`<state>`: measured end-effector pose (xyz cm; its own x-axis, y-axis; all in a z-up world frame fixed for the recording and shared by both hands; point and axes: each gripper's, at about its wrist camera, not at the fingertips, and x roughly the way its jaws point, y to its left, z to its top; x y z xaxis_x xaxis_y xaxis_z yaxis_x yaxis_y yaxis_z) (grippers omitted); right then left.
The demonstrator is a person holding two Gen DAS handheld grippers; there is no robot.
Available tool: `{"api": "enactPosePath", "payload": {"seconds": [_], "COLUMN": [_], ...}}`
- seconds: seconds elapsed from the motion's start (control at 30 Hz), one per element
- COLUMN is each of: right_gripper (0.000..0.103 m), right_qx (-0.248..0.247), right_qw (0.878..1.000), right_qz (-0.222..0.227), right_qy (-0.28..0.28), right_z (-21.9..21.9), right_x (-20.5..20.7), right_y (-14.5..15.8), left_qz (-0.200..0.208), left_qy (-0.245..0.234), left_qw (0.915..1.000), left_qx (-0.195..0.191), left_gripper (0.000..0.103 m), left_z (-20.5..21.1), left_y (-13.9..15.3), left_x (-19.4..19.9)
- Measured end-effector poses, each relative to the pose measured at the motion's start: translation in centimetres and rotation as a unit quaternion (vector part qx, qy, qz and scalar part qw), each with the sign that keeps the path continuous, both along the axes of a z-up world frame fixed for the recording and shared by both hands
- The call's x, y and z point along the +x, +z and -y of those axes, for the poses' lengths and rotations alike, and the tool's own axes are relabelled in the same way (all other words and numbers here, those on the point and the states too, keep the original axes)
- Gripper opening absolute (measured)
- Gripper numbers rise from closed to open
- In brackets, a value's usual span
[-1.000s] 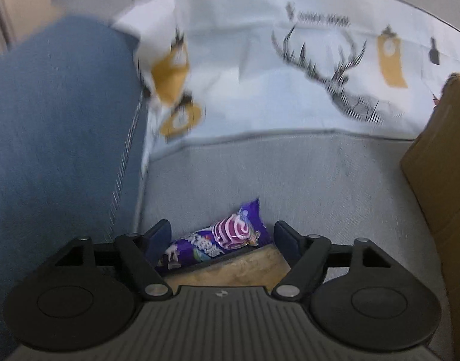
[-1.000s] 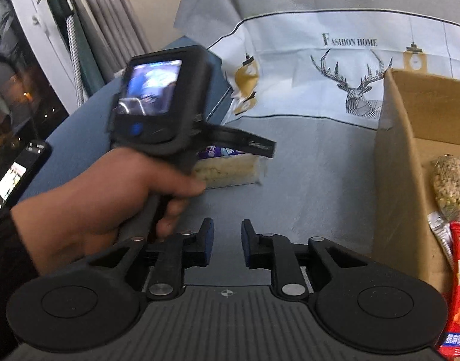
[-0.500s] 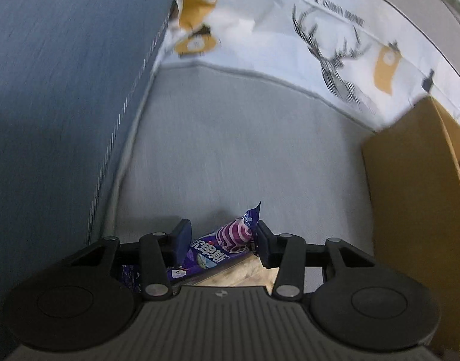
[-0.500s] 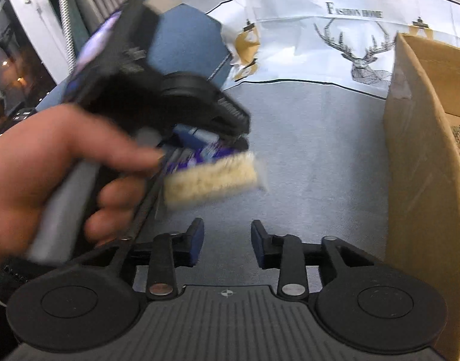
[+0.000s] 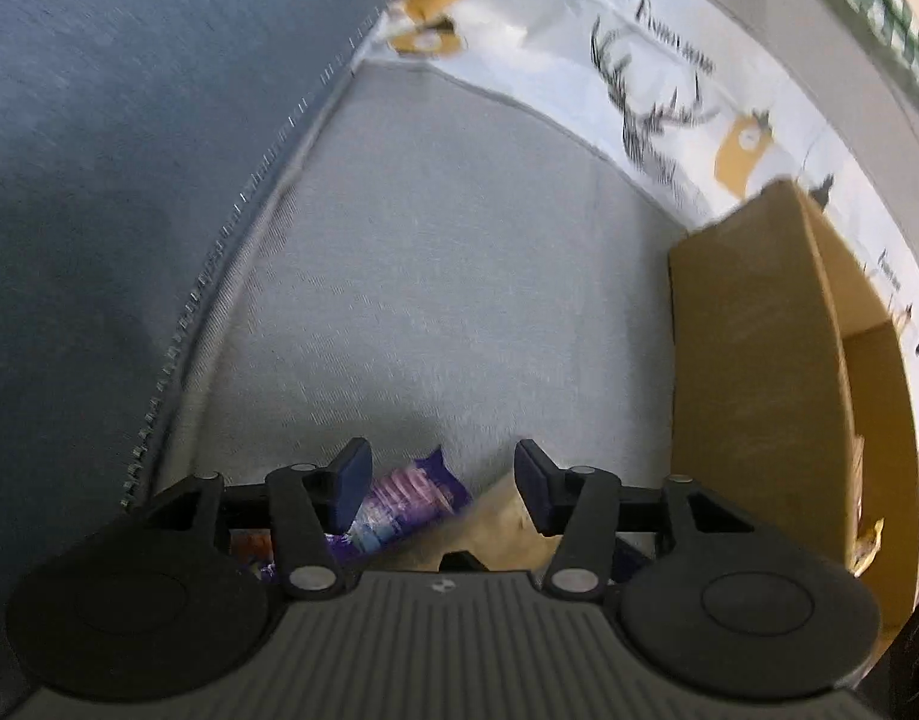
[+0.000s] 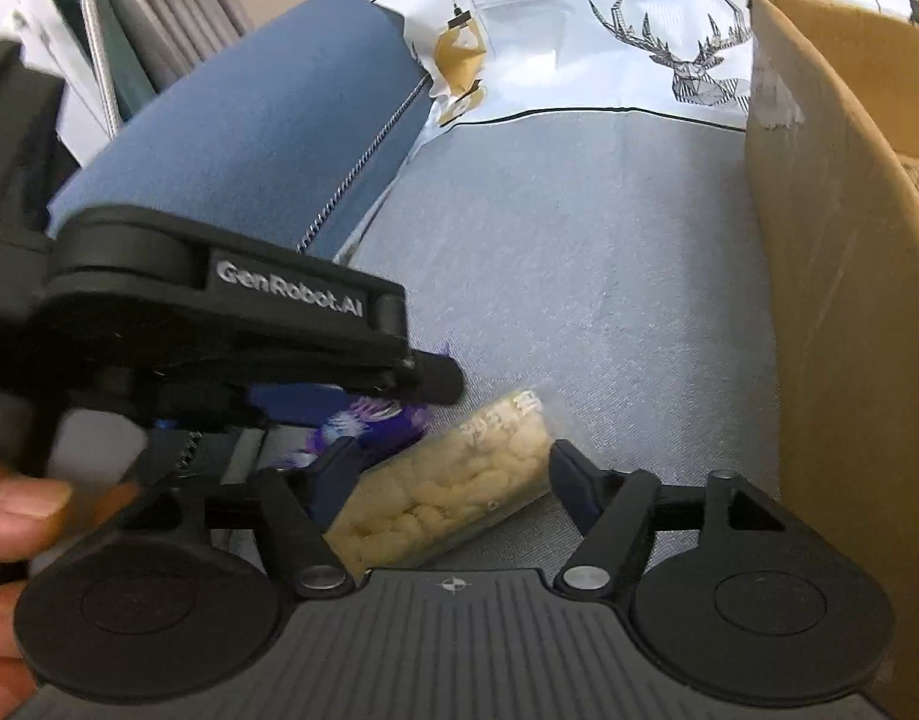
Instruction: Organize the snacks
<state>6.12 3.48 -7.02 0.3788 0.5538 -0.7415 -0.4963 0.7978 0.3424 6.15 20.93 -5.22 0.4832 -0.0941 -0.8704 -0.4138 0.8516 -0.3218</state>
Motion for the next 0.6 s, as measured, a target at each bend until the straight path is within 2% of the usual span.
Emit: {"api": "enactPosePath", "payload": {"seconds": [0.13, 0.2, 0.3, 0.4, 0.47, 0.53, 0.57, 0.6], "right_gripper": [0.073, 0.081, 0.088, 0.089, 0.087, 0.079, 0.070, 0.056], "right_qx": [-0.030, -0.037, -0.042, -0.051, -0.066, -0.082, -0.087, -0.092], "right_qw": [0.999, 0.999, 0.999, 0.998, 0.998, 0.997, 0.996, 0.995], "right_qz": [0.006, 0.000, -0.020, -0.017, -0.009, 0.007, 0.013, 0.022], "right_qy": [-0.008, -0.010, -0.012, -0.013, -0.004, 0.012, 0.020, 0.032], "right_z": [-0.8, -1.3, -2.2, -2.5, -2.6, -2.5, -2.4, -2.1], "right_x": [-0.4, -0.4, -0.2, -0.2, -0.3, -0.7, -0.8, -1.0], "right_y": [0.4, 0.1, -1.1, -1.5, -1.7, -1.7, -1.7, -1.6], "left_qz": [0.014, 0.028, 0.044, 0.045, 0.039, 0.035, 0.033, 0.028], "left_qy": [0.015, 0.022, 0.033, 0.028, 0.023, 0.019, 0.015, 0.009], "left_qw": [0.9998, 0.9994, 0.9985, 0.9986, 0.9989, 0.9991, 0.9993, 0.9995], "left_qx": [0.005, 0.003, -0.002, 0.003, 0.011, 0.010, 0.011, 0.015], "left_gripper": [0.058, 0.058, 0.060, 0.061, 0.062, 0.062, 0.062, 0.062], "left_z": [-0.6, -1.0, -1.4, -1.4, -1.5, -1.6, -1.6, -1.4], "left_y": [0.7, 1.2, 1.7, 1.8, 1.6, 1.4, 1.3, 1.2], "left_x": [-0.7, -1.3, -2.0, -2.0, -1.9, -1.9, -1.8, -1.7]}}
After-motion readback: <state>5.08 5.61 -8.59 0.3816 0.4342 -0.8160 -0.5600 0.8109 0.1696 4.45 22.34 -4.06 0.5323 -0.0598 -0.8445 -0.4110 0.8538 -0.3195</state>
